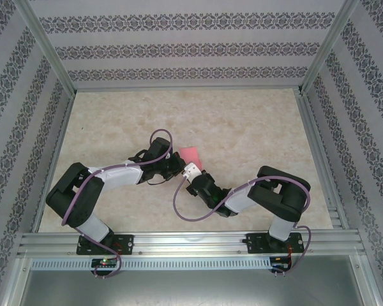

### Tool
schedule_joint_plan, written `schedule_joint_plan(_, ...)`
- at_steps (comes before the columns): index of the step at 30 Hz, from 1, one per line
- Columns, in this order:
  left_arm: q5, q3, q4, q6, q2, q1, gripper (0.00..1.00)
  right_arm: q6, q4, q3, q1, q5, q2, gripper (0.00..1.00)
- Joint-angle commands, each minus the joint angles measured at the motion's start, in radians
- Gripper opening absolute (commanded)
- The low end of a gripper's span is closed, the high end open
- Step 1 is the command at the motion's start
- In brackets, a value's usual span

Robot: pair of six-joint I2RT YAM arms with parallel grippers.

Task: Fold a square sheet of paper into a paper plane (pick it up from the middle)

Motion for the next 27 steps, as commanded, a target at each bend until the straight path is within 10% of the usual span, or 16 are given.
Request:
schedule_joint_plan(1, 0.004, 0.008, -0.025, -0.010, -0.049, 0.017, 0.14, 0.012, 0.022, -0.012, -0.013, -0.033, 0.003, 0.07)
schedule_joint_plan(8, -0.025, 0.021, -0.115, 0.100, -0.131, 0.076, 0.41, 0.115, 0.020, -0.047, -0.080, -0.211, -0.042, 0.00)
schedule_joint_plan(27, 0.029, -0.114, -0.008, 0.238, -0.238, 0.143, 0.56, 0.553, -0.006, -0.033, -0.279, -0.630, -0.095, 0.00)
